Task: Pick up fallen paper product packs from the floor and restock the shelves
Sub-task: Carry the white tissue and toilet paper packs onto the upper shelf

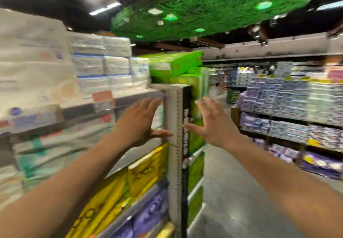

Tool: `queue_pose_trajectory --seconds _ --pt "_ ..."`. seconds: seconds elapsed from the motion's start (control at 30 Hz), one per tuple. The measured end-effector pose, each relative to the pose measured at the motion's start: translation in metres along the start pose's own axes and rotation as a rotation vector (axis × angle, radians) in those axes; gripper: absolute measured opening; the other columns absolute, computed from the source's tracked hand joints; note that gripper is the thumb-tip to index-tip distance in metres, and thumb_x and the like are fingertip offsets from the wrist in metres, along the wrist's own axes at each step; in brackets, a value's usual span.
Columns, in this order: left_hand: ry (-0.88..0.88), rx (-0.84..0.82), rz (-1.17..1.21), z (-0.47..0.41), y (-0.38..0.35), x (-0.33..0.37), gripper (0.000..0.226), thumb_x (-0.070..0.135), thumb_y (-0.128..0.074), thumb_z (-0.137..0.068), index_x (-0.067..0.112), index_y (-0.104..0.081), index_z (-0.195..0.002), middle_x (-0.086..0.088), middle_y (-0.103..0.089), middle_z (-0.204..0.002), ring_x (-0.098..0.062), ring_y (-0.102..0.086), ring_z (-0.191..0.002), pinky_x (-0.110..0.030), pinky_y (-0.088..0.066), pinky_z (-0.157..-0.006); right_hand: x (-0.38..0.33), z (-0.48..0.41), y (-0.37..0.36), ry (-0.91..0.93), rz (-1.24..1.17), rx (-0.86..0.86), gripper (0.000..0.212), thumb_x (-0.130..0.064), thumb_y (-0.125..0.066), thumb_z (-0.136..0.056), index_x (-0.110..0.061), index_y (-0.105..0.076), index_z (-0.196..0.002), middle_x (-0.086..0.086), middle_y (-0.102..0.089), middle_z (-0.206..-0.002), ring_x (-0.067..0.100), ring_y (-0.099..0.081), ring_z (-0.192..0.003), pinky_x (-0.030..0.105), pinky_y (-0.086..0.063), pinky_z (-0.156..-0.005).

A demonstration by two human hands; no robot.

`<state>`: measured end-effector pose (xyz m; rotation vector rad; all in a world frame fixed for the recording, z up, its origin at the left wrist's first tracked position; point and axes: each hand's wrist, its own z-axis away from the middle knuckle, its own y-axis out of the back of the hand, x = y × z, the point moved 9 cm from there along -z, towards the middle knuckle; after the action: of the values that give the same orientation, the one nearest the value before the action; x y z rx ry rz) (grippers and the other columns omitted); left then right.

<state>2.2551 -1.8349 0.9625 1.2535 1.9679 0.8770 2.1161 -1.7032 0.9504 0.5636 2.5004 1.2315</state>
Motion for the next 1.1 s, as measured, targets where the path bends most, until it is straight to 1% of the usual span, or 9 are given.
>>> queue_pose_trajectory --seconds 0.1,0.2,0.23,0.37,0.53,0.8,0.87,1.0,1.1 --pt "-0.079 0.007 0.092 -0.040 -0.049 0.087 0.128 0.103 -0.017 -0.062 0.011 -0.042 -0.149 -0.014 -0.051 -0.146 -0.037 -0.052 -0.130 -0.047 -0.044 -0.107 0.103 0.041 0.004 -0.096 0.094 -0.071 0.096 -0.077 -0.047 -0.085 -0.014 -0.032 -0.156 0.014 -0.025 -0.164 0.032 -0.021 -0.152 0.054 -0.029 -0.120" --pt "-0.118 -0.044 0.198 -0.081 -0.098 0.180 0.123 0.100 -0.027 -0.064 0.017 -0.034 -0.154 -0.009 -0.043 -0.154 -0.032 -0.045 -0.138 -0.044 -0.038 -0.111 0.214 0.081 0.010 -0.201 0.197 -0.118 0.115 -0.095 -0.017 -0.075 -0.014 -0.036 -0.155 0.015 -0.029 -0.162 0.033 -0.024 -0.150 0.051 -0.032 -0.119" --pt "-0.137 -0.056 0.224 -0.095 -0.114 0.211 0.122 0.100 -0.030 -0.064 0.018 -0.032 -0.155 -0.007 -0.041 -0.156 -0.031 -0.044 -0.139 -0.043 -0.037 -0.112 0.250 0.095 0.013 -0.241 0.218 -0.136 0.117 -0.096 -0.015 -0.074 -0.015 -0.034 -0.155 0.015 -0.028 -0.163 0.034 -0.024 -0.151 0.052 -0.032 -0.119" --pt "-0.212 -0.115 0.327 -0.150 -0.173 0.323 0.117 0.099 -0.030 -0.068 0.020 -0.032 -0.154 -0.006 -0.042 -0.154 -0.030 -0.045 -0.137 -0.043 -0.039 -0.110 0.378 0.146 0.027 -0.423 0.235 -0.209 0.093 -0.075 -0.050 -0.087 -0.017 -0.032 -0.156 0.012 -0.021 -0.165 0.032 -0.017 -0.153 0.052 -0.028 -0.121" --pt "-0.354 -0.185 0.437 -0.215 -0.244 0.447 0.118 0.096 -0.024 -0.066 0.016 -0.034 -0.153 -0.009 -0.045 -0.152 -0.031 -0.049 -0.134 -0.042 -0.043 -0.107 0.506 0.191 0.029 -0.581 0.313 -0.285 0.090 -0.075 -0.048 -0.089 -0.022 -0.028 -0.158 0.009 -0.019 -0.167 0.029 -0.015 -0.154 0.050 -0.024 -0.123" --pt "-0.552 -0.252 0.601 -0.345 -0.379 0.604 0.128 0.103 -0.010 -0.064 0.015 -0.032 -0.155 -0.010 -0.041 -0.155 -0.030 -0.044 -0.138 -0.042 -0.040 -0.113 0.707 0.219 -0.011 -0.824 0.351 -0.330 0.087 -0.076 -0.046 -0.090 -0.019 -0.034 -0.155 0.007 -0.032 -0.160 0.027 -0.024 -0.150 0.048 -0.028 -0.121" --pt "-0.608 -0.263 0.632 -0.393 -0.400 0.642 0.123 0.101 -0.016 -0.066 0.017 -0.029 -0.156 -0.009 -0.039 -0.156 -0.029 -0.042 -0.140 -0.045 -0.040 -0.114 0.759 0.215 -0.009 -0.895 0.359 -0.309 0.086 -0.075 -0.047 -0.090 -0.021 -0.034 -0.155 0.006 -0.035 -0.159 0.027 -0.026 -0.149 0.048 -0.028 -0.120" --pt "-0.746 -0.293 0.670 -0.483 -0.434 0.729 0.104 0.086 -0.037 -0.078 0.019 -0.025 -0.157 -0.006 -0.036 -0.158 -0.026 -0.041 -0.140 -0.039 -0.039 -0.111 0.856 0.212 0.007 -1.054 0.362 -0.247 0.086 -0.077 -0.046 -0.089 -0.020 -0.037 -0.154 0.004 -0.039 -0.157 0.026 -0.029 -0.147 0.047 -0.032 -0.119" --pt "-0.855 -0.312 0.680 -0.534 -0.457 0.804 0.102 0.083 -0.042 -0.080 0.021 -0.024 -0.158 -0.007 -0.037 -0.158 -0.027 -0.042 -0.139 -0.040 -0.040 -0.111 0.922 0.220 0.023 -1.153 0.380 -0.200 0.084 -0.075 -0.047 -0.090 -0.019 -0.039 -0.152 0.005 -0.041 -0.156 0.026 -0.031 -0.147 0.048 -0.034 -0.118"
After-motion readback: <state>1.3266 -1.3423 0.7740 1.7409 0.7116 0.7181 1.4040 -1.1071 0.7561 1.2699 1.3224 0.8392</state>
